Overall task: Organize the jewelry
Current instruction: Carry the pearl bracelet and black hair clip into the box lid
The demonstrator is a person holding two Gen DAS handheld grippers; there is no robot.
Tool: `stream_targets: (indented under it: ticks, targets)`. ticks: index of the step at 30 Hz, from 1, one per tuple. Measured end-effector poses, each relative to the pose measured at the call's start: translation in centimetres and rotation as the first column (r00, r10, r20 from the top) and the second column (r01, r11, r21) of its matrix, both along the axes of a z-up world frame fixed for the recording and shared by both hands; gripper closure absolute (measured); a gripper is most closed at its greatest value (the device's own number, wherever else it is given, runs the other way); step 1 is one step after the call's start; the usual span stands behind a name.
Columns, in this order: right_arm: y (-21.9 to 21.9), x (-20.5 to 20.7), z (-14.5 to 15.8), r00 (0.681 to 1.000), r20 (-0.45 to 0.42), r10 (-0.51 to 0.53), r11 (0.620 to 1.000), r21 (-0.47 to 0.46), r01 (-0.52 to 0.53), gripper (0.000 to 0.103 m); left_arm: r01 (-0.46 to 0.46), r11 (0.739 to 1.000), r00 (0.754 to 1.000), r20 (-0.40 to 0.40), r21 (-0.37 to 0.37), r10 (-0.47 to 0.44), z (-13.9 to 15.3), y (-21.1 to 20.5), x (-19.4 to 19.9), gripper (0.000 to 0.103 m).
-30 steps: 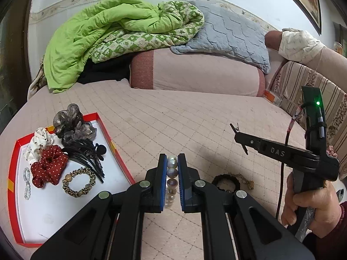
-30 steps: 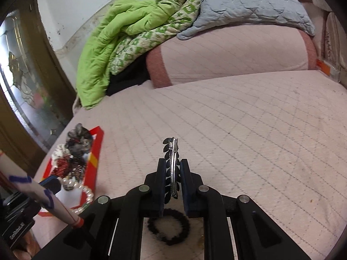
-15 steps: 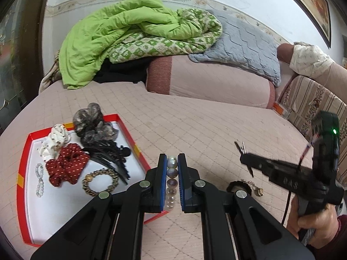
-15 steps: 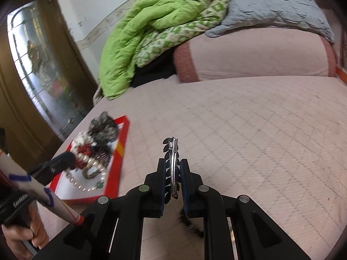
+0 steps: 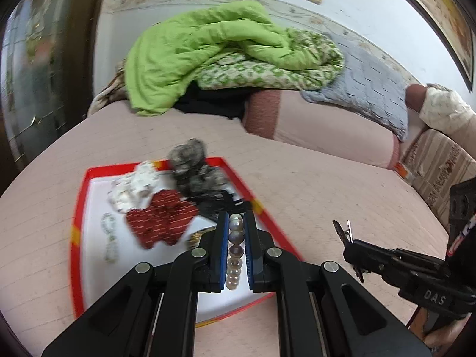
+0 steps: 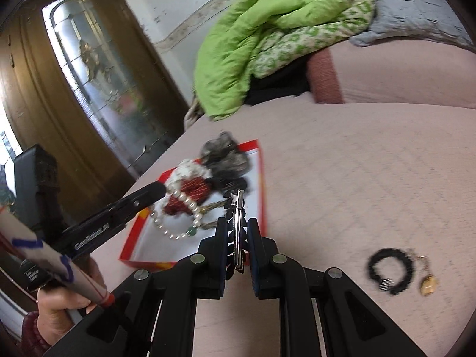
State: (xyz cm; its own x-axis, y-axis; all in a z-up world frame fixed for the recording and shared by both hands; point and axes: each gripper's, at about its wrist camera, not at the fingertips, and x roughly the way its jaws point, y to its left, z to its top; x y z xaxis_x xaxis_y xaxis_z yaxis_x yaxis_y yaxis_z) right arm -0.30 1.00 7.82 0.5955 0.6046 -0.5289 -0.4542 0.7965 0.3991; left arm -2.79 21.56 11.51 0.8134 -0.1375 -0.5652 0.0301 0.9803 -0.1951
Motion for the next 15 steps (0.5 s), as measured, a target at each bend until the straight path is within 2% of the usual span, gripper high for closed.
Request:
stream_targets:
  ticks: [9, 15]
  targets:
    - [6.3, 0.3, -0.4, 0.994, -0.036, 0.098, 0.994, -0.035, -0.1, 0.089, -0.091, 0.995, 0.992, -0.087, -0.026, 0.089, -2.4, 5.6, 0.1, 0.094]
    - [9.6, 1.6, -1.3, 0.987, -0.088, 0.132, 0.988, -0.072, -0.138, 0.089, -0.136, 0.99, 0.983, -0.126, -0.035, 0.13, -3.6, 7.7, 0.3, 0.094]
